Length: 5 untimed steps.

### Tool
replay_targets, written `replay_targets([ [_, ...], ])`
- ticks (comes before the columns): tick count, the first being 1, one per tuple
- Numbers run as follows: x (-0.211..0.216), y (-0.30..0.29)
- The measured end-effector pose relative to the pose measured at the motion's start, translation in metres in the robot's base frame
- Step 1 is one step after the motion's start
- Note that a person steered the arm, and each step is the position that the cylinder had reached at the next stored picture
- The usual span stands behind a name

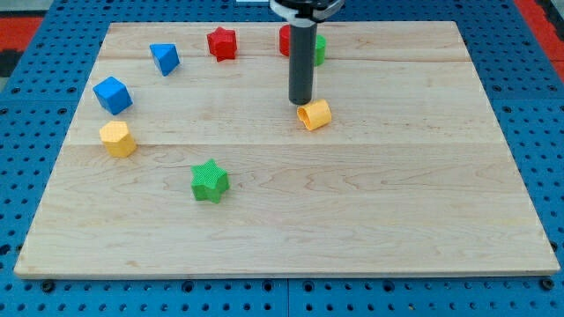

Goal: Push the yellow heart towards the bottom

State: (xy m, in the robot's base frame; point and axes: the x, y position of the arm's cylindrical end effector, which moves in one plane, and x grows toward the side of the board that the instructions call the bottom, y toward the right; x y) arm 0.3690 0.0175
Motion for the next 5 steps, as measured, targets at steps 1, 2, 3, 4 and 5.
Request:
replay_targets([
  [1,0.021,-0.008],
  [2,0.030,-0.008],
  [3,0.008,-0.068],
  [4,-0.031,-0.038],
  [5,-0.024,-0.014],
])
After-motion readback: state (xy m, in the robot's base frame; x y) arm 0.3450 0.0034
